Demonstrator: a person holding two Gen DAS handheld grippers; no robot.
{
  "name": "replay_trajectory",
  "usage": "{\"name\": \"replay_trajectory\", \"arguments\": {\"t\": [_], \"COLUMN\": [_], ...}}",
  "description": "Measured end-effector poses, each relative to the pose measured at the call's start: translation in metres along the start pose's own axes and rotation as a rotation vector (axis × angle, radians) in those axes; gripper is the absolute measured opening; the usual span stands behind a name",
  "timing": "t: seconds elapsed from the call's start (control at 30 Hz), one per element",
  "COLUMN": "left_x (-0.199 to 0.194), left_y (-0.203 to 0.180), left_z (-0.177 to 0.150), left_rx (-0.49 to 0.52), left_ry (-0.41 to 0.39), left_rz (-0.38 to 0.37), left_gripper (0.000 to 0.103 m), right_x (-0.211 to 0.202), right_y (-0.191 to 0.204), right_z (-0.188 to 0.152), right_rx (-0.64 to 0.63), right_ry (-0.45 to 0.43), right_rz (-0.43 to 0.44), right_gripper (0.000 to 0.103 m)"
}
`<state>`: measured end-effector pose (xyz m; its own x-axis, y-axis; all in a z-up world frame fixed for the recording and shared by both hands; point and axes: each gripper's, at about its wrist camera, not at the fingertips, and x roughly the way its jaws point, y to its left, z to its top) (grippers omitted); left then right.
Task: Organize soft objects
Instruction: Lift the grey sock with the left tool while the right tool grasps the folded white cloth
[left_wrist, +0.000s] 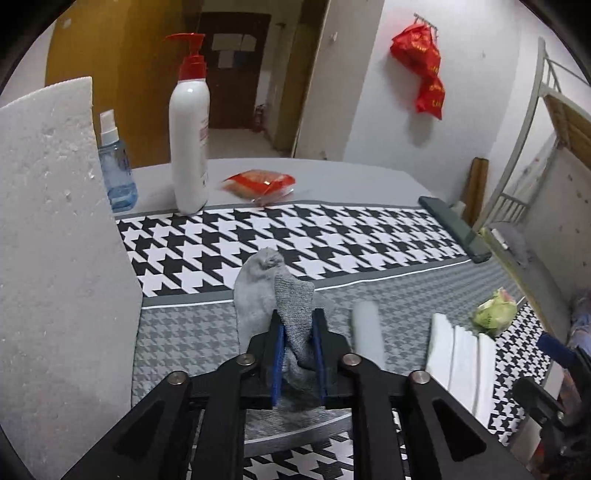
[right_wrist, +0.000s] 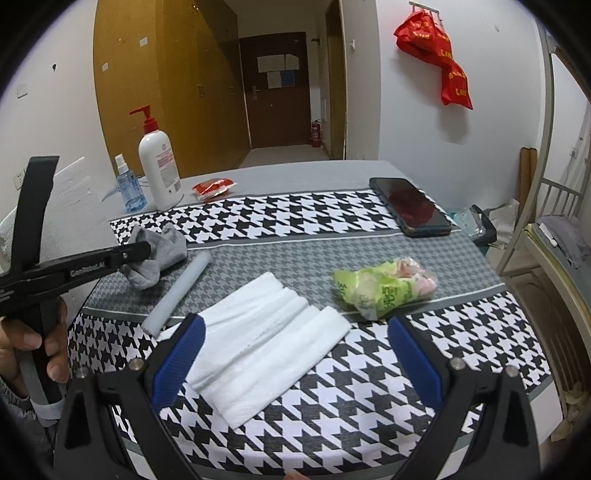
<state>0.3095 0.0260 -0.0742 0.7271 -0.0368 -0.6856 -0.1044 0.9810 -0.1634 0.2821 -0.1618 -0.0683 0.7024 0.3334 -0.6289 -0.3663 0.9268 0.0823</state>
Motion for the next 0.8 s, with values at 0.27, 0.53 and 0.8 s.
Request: {"name": "replay_trajectory", "arguments": {"t": [0.27, 0.53, 0.8], "left_x": [0.002, 0.017, 0.023], "left_y": [0.002, 0.003, 0.005], "left_z": [-0.002, -0.005, -0.007], "left_rx": [-0.001, 0.002, -0.013], "left_ry": [-0.014, 0.055, 0.091], "left_rz": [0.052, 0.076, 0.090], "left_gripper": [0.062, 0.062, 0.056], "right_x": [0.000, 0.009, 0.020], "right_y": [0.004, 0.011, 0.023], "right_z": [0.001, -0.003, -0.006], "right_rx": [-0.008, -0.020, -0.044], "right_ry": [0.000, 0.029, 0.066], "right_rz": [0.013, 0.054, 0.086], "right_gripper": [0.101, 0.101, 0.101]}}
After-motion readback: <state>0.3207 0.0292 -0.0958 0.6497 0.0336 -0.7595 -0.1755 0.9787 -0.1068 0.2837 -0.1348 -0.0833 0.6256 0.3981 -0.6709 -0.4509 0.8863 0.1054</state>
